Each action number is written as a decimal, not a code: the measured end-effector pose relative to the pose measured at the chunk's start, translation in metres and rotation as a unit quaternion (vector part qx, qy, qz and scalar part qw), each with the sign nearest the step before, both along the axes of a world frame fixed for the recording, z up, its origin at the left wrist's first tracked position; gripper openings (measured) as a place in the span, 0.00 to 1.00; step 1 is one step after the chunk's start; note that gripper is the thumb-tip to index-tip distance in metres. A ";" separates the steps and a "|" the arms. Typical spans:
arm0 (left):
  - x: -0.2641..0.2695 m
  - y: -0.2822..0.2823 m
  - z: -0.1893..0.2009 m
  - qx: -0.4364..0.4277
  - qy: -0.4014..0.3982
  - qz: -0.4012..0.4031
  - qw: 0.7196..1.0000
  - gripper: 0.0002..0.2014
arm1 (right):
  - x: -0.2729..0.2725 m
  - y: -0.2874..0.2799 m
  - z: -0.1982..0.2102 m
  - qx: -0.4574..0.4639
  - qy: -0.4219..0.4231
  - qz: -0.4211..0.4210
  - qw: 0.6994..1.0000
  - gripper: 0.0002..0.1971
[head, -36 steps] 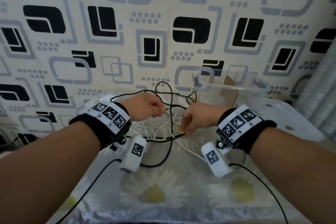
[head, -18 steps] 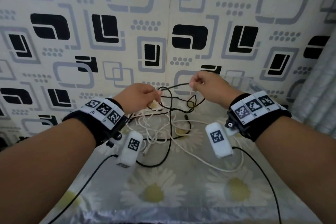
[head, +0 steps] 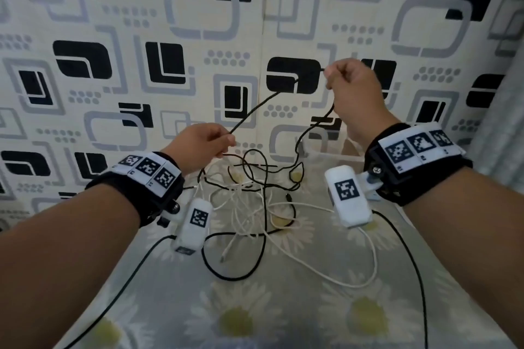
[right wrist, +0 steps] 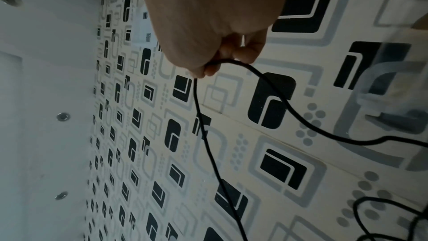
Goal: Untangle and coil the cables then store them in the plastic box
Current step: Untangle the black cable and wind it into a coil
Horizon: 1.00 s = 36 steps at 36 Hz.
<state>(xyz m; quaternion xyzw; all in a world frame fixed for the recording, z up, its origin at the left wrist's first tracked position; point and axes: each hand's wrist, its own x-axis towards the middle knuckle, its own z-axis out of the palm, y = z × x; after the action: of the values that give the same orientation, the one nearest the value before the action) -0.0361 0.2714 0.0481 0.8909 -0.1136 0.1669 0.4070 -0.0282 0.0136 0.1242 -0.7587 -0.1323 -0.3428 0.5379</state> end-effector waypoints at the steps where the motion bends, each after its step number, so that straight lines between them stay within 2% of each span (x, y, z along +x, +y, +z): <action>1: 0.001 0.002 0.001 0.013 -0.010 0.011 1.000 0.10 | 0.001 -0.001 0.002 0.013 -0.008 -0.005 1.000 0.10; 6: 0.004 0.011 0.010 -0.008 -0.067 0.069 0.995 0.09 | 0.006 -0.008 0.001 0.050 -0.017 -0.018 0.998 0.10; 12: 0.007 0.016 0.041 -0.102 -0.097 0.090 0.986 0.07 | 0.007 -0.011 -0.011 0.054 0.026 -0.011 0.998 0.09; 18: 0.006 0.008 0.084 -0.208 -0.112 0.043 0.971 0.08 | 0.000 -0.011 -0.010 0.061 0.062 0.019 0.996 0.06; 23: 0.002 -0.004 0.091 -0.267 -0.075 -0.014 0.961 0.08 | -0.003 -0.009 -0.018 0.003 0.073 0.026 0.997 0.08; 25: 0.000 -0.009 0.087 -0.291 -0.057 -0.037 0.954 0.07 | 0.000 -0.010 -0.021 -0.023 0.071 -0.015 0.997 0.14; 27: -0.001 -0.013 0.083 -0.295 -0.048 -0.053 0.953 0.07 | 0.000 -0.010 -0.023 -0.073 0.058 -0.061 0.994 0.26; 30: -0.005 -0.022 0.081 -0.272 -0.040 -0.085 0.958 0.07 | -0.008 -0.004 -0.018 -0.112 0.024 -0.038 0.993 0.34; 34: -0.008 -0.037 0.083 -0.247 -0.010 -0.131 0.960 0.11 | -0.021 0.010 -0.010 -0.166 -0.034 0.002 0.986 0.31; 36: -0.009 -0.043 0.082 -0.252 0.011 -0.152 0.956 0.13 | -0.024 0.017 -0.007 -0.144 -0.044 0.028 0.988 0.24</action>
<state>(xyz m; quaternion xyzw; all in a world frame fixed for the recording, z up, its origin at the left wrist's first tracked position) -0.0452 0.2289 0.1302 0.7331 -0.1978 0.1164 0.6403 -0.0518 0.0307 0.1169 -0.8085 -0.2251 -0.3381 0.4259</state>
